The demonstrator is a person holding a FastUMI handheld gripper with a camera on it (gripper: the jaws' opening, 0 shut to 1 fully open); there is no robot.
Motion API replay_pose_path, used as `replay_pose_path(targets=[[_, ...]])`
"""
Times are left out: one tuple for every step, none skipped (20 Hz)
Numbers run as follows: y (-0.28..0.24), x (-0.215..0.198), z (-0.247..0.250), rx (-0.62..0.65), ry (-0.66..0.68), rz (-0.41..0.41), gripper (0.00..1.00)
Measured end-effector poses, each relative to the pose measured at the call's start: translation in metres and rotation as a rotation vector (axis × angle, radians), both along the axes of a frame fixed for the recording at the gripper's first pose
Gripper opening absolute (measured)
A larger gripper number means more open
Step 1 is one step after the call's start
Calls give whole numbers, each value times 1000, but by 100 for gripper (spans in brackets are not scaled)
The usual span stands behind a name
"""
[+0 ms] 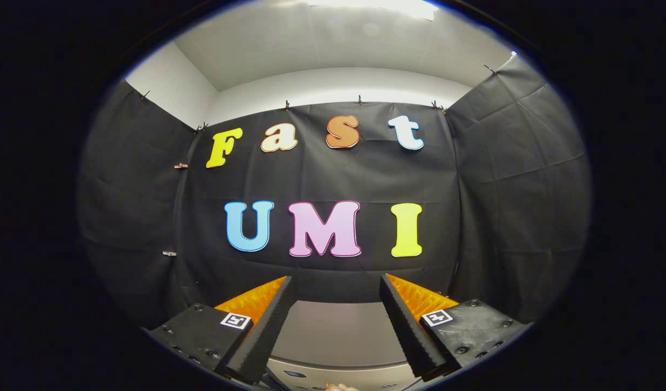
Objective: Put the clothes into the washing machine and then close the washing machine lid.
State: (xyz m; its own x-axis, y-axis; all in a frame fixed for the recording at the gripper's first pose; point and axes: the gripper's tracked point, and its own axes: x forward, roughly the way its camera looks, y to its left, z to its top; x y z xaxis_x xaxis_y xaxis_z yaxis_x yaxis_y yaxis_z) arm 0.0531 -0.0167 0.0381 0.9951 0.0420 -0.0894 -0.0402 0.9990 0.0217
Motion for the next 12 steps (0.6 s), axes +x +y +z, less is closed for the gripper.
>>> replay_pose_path(targets=[[-1,0,-1,-2,2,-2,98],[-1,2,-2,-3,5,-4,98],[-2,2,-3,-1,8,-2,98],[0,2,-3,2,8,0,98],[0,1,-2,2,7,2,98],[-1,1,-3,-2,4,0,98],[-2,2,-2,-6,1,-1,98],[-3,1,-1,-9,0,-1,98],[-2,1,-2,-8,0,0,98],[-3,1,-2,-4,0,0,98],[-3,1,-2,-1,0,0,98],[-3,1,-2,-1,2,1,98]])
